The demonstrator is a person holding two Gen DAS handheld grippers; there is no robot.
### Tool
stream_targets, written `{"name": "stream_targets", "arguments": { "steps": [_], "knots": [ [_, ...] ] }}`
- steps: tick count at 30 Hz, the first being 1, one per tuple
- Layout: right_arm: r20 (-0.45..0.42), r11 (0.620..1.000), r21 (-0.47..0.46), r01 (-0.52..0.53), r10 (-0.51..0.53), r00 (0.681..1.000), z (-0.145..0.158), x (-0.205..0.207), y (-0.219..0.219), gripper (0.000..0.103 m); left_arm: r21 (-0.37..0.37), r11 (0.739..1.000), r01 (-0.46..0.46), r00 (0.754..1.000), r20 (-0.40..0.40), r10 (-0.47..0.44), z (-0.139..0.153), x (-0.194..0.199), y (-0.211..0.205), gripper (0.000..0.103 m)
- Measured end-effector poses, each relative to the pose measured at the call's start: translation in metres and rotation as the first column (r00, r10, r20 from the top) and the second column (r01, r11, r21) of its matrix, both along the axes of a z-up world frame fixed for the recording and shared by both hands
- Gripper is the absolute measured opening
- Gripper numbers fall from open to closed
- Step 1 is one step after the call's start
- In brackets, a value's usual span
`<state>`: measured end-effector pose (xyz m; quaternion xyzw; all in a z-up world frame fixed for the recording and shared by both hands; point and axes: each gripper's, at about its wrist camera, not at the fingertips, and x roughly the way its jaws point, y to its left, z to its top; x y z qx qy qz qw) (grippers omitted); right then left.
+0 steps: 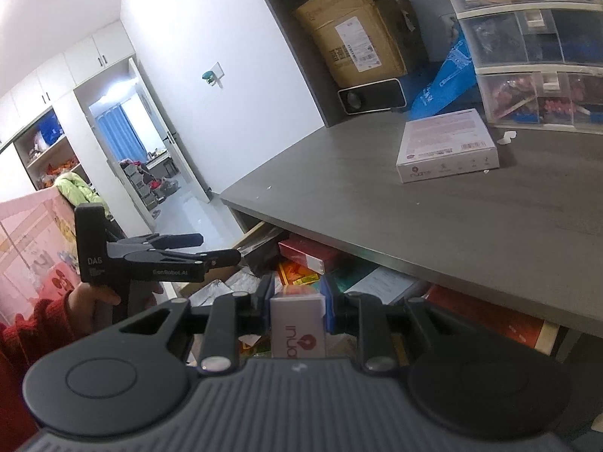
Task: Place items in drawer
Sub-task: 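Open the right gripper and release the box inside the drawer, then push the box down into the drawer with the right gripper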
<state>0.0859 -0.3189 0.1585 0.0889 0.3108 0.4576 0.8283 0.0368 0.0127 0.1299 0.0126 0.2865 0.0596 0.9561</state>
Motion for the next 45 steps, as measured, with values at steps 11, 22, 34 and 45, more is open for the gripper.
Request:
{"name": "stream_targets", "arguments": {
  "steps": [11,22,34,45],
  "knots": [
    [0.129,0.989,-0.106,0.104,-0.09,0.988,0.008,-0.006,0.001,0.098,-0.007,1.0,0.005,1.0,0.0,-0.005,-0.002,0.001,0.0,0.103],
    [0.149,0.932,-0.295,0.21,-0.172,0.974,0.0,-0.015,0.027,0.098,-0.023,1.0,0.017,1.0,0.002,-0.017,-0.004,0.0,0.002,0.103],
    [0.172,0.867,-0.365,0.339,-0.294,0.94,-0.001,-0.044,0.044,0.098,-0.007,0.999,0.05,0.998,0.029,-0.05,0.005,-0.016,0.012,0.103],
    [0.196,0.816,-0.384,0.433,-0.386,0.901,0.002,-0.081,0.055,0.098,0.034,0.997,0.07,0.995,0.074,-0.073,0.013,-0.063,0.031,0.103]
  ]
}}
